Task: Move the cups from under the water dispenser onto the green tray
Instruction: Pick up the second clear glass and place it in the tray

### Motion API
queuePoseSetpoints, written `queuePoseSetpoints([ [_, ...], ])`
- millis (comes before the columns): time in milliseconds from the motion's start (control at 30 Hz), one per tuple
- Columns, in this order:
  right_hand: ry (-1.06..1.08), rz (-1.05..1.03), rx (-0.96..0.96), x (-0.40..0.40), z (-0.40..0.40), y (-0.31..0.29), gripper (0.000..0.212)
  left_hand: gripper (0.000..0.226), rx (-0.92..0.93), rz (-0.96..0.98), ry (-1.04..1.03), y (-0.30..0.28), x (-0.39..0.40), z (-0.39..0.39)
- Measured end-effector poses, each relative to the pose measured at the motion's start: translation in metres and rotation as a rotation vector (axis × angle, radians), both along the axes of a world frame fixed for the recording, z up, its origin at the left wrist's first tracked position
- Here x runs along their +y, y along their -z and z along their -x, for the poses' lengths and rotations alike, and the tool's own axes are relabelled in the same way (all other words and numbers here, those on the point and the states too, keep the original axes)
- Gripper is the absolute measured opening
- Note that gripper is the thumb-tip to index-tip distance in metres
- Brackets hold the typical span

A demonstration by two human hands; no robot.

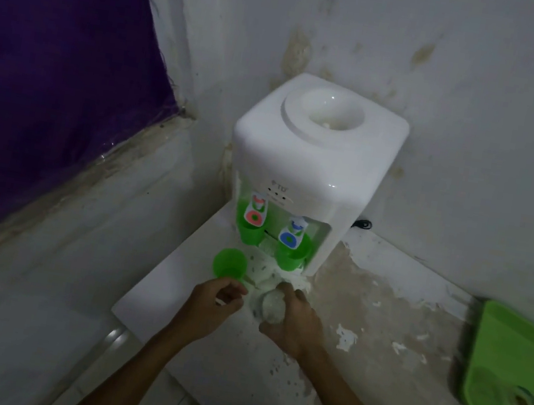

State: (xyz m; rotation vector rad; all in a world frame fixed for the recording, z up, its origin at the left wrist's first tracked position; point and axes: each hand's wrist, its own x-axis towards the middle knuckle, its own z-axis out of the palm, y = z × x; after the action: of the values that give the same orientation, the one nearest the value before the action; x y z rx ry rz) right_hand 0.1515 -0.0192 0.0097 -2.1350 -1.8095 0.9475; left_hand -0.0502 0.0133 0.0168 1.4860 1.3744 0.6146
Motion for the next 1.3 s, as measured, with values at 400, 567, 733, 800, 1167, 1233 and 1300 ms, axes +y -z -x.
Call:
queuePoseSetpoints([
  [400, 0.279, -0.305, 0.29, -0.065, -0.098, -0.068, 0.073, 0.018, -0.385, 0.572, -0.085, -0.021, -0.012, -0.139],
  [567, 0.398, -0.375, 0.39, -0.112, -0.147, -0.068, 0.067, 0.042, -0.523, 0.863, 0.095, -0.033, -0.04, -0.203],
  [733, 0.521, -0.353, 0.497, -0.159, -0.195, -0.062, 0.063, 0.048, -0.574, 1.006, 0.156, -0.03, -0.075, -0.26],
  [800, 0.549, -0.329, 0.543, -0.18, -0.217, -0.063, 0.065, 0.046, -0.569, 1.053, 0.154, -0.027, -0.093, -0.285],
  [1167, 0.921, -0.423, 0.589, -0.265, -0.352, -0.054, 0.049, 0.025, -0.259, 0.576, 0.373, -0.027, -0.15, -0.43],
  [1233, 1.006, -0.482, 0.566, -0.276, -0.381, -0.047, 0.038, 0.03, -0.215, 0.414, 0.454, -0.037, -0.157, -0.464],
  [1300, 1.082, -0.534, 0.545, -0.283, -0.406, -0.039, 0.032, 0.039, -0.182, 0.267, 0.53, -0.041, -0.164, -0.496],
])
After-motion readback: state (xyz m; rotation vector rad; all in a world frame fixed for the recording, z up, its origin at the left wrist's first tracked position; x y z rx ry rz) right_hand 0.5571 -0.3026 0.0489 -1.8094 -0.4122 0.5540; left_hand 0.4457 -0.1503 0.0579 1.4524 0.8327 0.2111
